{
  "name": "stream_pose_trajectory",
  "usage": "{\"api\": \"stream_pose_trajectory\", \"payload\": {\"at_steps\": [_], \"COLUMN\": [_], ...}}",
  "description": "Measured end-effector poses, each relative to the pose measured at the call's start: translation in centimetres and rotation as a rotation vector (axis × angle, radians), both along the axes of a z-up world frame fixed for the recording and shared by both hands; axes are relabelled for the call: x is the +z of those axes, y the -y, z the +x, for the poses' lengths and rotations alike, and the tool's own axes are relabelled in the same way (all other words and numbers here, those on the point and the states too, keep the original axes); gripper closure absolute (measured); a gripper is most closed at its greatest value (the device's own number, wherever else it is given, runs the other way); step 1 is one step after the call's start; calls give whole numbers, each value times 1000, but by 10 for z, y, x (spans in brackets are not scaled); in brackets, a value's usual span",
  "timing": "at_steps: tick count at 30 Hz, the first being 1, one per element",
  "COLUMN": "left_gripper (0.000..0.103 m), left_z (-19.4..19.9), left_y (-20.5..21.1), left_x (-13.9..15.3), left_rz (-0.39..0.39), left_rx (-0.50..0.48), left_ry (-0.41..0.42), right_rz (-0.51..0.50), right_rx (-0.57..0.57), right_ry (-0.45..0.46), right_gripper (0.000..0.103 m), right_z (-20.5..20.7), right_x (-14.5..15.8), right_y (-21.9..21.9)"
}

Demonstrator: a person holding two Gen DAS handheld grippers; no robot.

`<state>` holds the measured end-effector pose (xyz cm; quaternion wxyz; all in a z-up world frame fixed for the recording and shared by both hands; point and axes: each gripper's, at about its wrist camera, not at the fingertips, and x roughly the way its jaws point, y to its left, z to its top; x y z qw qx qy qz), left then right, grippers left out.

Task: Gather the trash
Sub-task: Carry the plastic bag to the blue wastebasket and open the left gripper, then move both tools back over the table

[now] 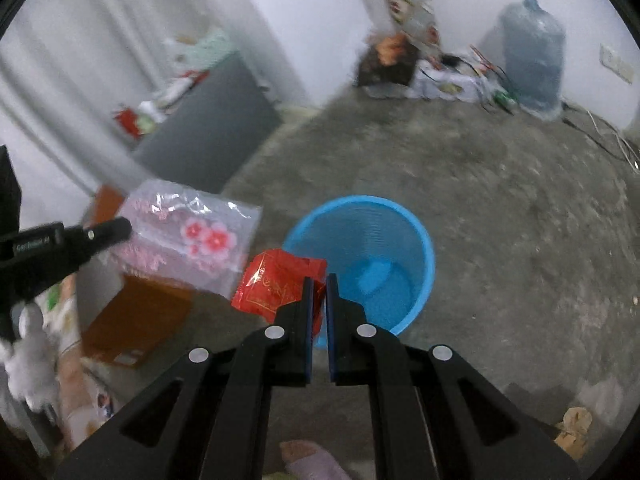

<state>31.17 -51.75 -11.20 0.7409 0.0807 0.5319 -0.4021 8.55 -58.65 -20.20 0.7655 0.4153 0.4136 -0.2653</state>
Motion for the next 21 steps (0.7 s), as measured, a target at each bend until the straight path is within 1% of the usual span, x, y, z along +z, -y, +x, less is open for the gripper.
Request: {"api": "stream_pose_trajectory", "payload": {"at_steps": [2,3,4,5,6,8,10,12,14,16,17,18,19,20,21], "left_gripper": [90,70,55,52,52,50,47,44,42,41,41,41,40,40,40], "left_z": [1,3,5,7,5,4,-1,-8,-14,-22,-25,-31,-36,-42,-50], "left_y": [20,31,37,44,44,42,36,31,20,8,2,-13,-23,-37,-57], "left_x": [-26,-42,-56,-68,-73,-76,-70,-59,-40,-21,-12,6,18,32,50], "left_rz": [38,74,105,135,140,131,110,100,85,56,41,16,1,-18,-38], "left_rx": [7,8,14,25,31,36,21,3,-8,-11,-16,-30,-39,-47,-55], "left_ry": [-5,-15,-23,-24,-21,-30,-36,-4,34,45,44,46,54,68,90], "right_rz": [23,45,68,82,89,94,104,103,91,67,44,16,-33,-72,-121], "right_rx": [-30,-34,-29,-30,-32,-18,-19,-22,-28,-34,-30,-25,-11,0,15], "right_ry": [-28,-52,-77,-101,-125,-157,-152,-151,-134,-102,-81,-63,-38,-16,15], "right_gripper": [95,86,62,52,48,48,48,48,48,48,48,48,46,42,34], "right_z": [8,14,19,18,18,16,7,-4,-15,-28,-35,-40,-48,-54,-60], "right_x": [-31,-50,-66,-77,-87,-101,-106,-103,-94,-75,-61,-47,-26,-9,12], "right_y": [14,22,23,24,25,22,19,14,10,4,0,-5,-13,-19,-29]}}
